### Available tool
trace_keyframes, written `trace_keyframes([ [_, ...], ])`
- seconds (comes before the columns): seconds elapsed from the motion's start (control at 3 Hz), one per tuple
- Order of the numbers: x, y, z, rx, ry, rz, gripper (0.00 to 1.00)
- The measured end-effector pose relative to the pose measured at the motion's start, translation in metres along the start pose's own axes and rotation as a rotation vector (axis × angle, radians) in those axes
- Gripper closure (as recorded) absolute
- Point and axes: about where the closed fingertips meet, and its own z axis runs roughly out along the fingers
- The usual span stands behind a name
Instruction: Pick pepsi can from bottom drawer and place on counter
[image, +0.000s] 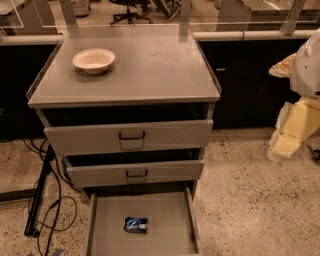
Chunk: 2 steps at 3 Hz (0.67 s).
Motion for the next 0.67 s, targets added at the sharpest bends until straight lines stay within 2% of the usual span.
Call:
trace_keyframes([
  [0.67, -0.013, 0.048, 0.087, -0.029, -0.2, 0.083, 0.0],
])
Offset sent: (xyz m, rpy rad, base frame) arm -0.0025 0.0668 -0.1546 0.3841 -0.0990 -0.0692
